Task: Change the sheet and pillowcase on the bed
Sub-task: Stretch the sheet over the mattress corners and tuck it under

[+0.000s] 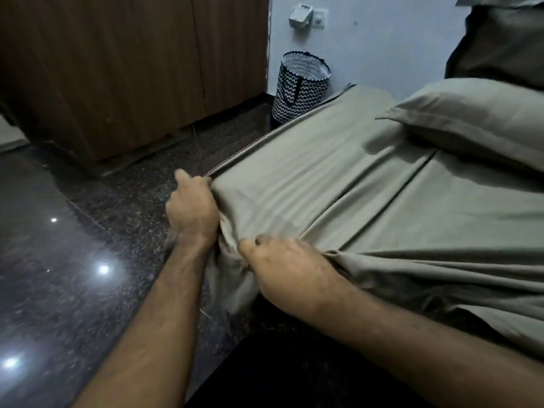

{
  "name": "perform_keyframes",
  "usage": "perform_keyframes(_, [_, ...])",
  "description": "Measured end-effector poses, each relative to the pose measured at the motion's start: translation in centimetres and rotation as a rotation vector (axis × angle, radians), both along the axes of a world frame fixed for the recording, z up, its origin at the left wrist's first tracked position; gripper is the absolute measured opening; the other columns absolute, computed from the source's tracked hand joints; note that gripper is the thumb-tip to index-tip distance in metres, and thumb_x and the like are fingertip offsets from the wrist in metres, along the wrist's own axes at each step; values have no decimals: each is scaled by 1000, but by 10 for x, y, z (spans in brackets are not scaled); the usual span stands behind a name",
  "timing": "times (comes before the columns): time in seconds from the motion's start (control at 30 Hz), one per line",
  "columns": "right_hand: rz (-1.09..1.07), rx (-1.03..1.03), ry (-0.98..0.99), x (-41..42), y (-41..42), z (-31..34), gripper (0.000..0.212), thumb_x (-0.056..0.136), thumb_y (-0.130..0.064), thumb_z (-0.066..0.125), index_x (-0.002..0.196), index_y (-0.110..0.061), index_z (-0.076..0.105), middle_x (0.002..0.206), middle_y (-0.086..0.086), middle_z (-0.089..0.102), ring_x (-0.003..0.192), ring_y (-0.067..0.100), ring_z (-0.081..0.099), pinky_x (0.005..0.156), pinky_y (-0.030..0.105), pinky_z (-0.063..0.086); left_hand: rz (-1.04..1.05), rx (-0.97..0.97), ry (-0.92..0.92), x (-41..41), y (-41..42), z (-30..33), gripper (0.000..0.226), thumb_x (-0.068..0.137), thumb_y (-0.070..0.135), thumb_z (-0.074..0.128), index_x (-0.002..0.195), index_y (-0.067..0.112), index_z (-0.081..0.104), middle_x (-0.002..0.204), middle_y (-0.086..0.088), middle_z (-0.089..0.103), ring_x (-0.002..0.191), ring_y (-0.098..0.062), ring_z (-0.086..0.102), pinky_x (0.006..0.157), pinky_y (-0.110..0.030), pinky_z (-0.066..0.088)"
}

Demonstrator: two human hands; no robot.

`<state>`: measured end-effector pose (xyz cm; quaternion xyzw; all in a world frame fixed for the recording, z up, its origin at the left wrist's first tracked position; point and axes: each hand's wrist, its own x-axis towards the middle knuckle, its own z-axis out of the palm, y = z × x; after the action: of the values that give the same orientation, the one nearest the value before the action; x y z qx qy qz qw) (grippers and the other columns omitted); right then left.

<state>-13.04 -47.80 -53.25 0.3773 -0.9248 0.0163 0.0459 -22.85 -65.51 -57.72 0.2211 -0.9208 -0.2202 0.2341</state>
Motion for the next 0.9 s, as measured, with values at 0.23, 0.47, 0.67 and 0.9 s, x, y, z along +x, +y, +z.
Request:
perform_keyframes(0.23, [8,422,-404,-22,15,-65,37,104,-45,44,125,-18,58,121,14,58,108,38,64,84,44,52,4,-159,-126,0,3,-17,25,105,17,39,118,19,59,115,-17,48,85,-43,65,71,-49,51])
perform_keyframes(0.47, [179,-160,263,-44,14,-9,25,94,-36,50,104,-23,68,100,2,65,90,26,62,74,38,50,1,-157,0,9,11,-19,22,100,15,44,119,22,55,115,-12,44,73,-40,65,59,-44,45])
perform_keyframes(0.67, [-189,-37,152,-98,32,-21,63,91,-63,52,139,-22,51,131,6,52,118,29,48,97,44,45,-153,-140,48,17,31,-16,39,95,25,50,133,20,54,115,-13,49,77,-43,64,62,-47,48])
perform_keyframes(0.9, [-66,-239,386,-105,10,-42,36,97,-36,52,92,-7,72,93,7,59,89,28,59,78,42,54,-232,-296,-192,21,18,-42,58,97,14,41,153,27,33,98,-18,69,89,-42,69,70,-44,52])
